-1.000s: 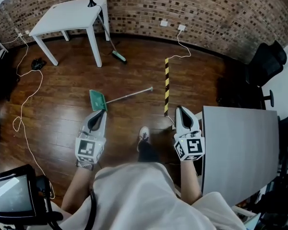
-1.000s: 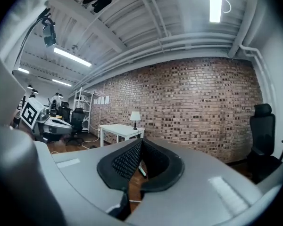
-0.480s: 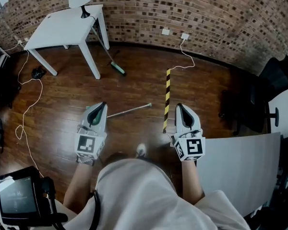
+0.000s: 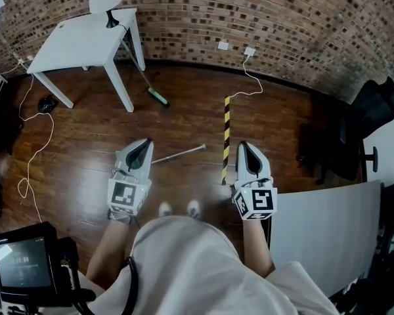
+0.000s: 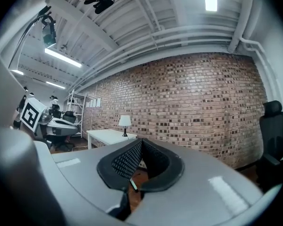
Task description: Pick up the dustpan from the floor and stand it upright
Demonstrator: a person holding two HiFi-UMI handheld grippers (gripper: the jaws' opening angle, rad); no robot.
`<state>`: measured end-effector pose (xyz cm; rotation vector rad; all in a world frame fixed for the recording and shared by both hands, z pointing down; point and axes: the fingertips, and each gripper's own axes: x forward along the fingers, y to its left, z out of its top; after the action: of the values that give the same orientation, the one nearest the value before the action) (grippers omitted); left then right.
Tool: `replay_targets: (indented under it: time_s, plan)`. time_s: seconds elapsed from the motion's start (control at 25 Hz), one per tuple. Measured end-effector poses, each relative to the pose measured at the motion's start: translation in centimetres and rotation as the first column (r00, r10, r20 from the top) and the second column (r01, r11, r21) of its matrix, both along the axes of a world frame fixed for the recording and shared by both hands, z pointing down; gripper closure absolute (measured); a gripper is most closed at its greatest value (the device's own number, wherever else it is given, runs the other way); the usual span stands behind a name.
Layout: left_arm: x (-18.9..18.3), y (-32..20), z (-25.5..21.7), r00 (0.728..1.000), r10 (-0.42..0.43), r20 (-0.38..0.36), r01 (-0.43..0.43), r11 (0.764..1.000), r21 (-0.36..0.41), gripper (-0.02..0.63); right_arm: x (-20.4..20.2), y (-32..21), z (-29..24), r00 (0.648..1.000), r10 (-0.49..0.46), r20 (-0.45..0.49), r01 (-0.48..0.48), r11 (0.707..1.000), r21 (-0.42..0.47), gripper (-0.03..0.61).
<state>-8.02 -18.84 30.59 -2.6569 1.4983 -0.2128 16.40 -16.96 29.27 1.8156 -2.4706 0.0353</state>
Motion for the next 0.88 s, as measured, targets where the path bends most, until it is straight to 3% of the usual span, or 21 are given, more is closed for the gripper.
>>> replay_targets:
  time_s: [0.28, 0.52, 0.88]
  plan:
    - [-1.1, -0.9, 0.0, 0.997, 0.044, -0.06, -0.043, 0.999, 0.016, 0.612, -1.2, -0.3, 0.9, 0.999, 0.023, -0.037, -0.024, 0.999, -0.024, 0.509]
    - [-1.7, -2.9, 1.3, 0.993, 0.108, -0.052, -0.109, 0.994, 0.0, 0.59, -2.9, -1.8, 1.4, 0.998, 0.024, -0.052, -0.024, 1.0, -0.013, 0.506]
    - [1.3, -10.3, 9.3, 0.984, 0.175, -0.015, -0.176, 0.98, -0.097, 0.586, -0.2, -8.7, 10.5, 0.996, 0.037, -0.076, -0.044, 0.995, -0.095, 0.506]
